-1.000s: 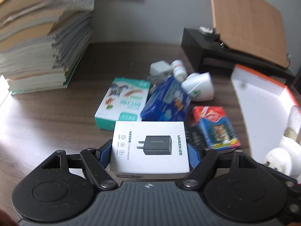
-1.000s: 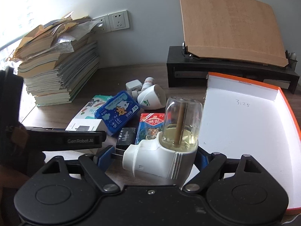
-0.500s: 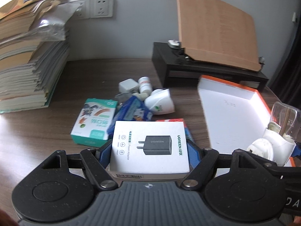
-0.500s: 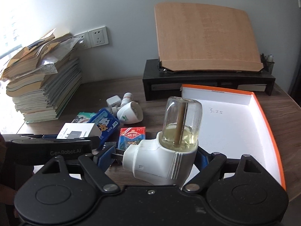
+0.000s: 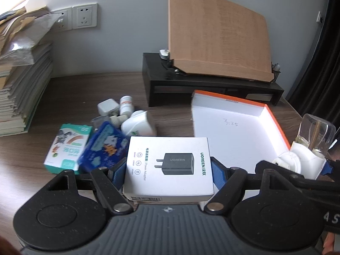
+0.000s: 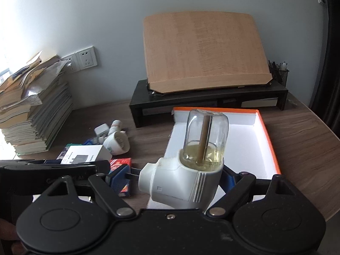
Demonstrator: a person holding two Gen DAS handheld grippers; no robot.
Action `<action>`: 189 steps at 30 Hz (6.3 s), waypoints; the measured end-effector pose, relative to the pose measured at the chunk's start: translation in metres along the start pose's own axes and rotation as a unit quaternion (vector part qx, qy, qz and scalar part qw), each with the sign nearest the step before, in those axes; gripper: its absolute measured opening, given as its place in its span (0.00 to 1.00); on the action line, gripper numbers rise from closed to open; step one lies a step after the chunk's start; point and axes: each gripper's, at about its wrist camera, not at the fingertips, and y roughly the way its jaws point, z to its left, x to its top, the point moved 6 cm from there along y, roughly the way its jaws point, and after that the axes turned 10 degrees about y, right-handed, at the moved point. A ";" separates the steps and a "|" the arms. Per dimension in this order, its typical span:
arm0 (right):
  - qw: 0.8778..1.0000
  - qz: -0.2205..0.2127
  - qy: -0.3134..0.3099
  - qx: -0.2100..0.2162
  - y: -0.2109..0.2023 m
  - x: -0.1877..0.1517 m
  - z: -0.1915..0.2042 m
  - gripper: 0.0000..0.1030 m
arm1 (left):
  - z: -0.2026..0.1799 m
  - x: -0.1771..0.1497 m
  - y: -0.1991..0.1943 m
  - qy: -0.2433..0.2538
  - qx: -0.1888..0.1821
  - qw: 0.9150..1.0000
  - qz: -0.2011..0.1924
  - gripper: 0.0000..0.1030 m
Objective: Organize rigid objects
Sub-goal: 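Carry the charger box and air freshener over the orange-rimmed white box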
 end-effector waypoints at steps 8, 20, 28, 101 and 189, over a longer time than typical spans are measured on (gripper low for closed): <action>1.000 -0.013 0.016 -0.009 0.008 0.029 -0.044 0.98 | -0.037 0.027 0.017 0.011 -0.009 1.000 -0.009 0.76; 0.999 -0.009 0.023 -0.026 0.030 0.052 -0.100 0.98 | -0.077 0.047 0.057 0.016 -0.017 1.000 0.001 0.76; 0.999 0.005 0.026 -0.027 0.046 0.056 -0.124 0.98 | -0.085 0.042 0.075 0.015 -0.015 1.000 0.003 0.76; 0.999 0.019 -0.010 0.039 0.089 0.079 -0.131 0.98 | -0.098 0.048 0.077 -0.032 0.059 0.997 -0.031 0.77; 0.996 0.074 -0.057 0.011 0.162 0.090 -0.110 0.98 | -0.084 0.054 0.132 -0.044 0.053 0.997 0.015 0.77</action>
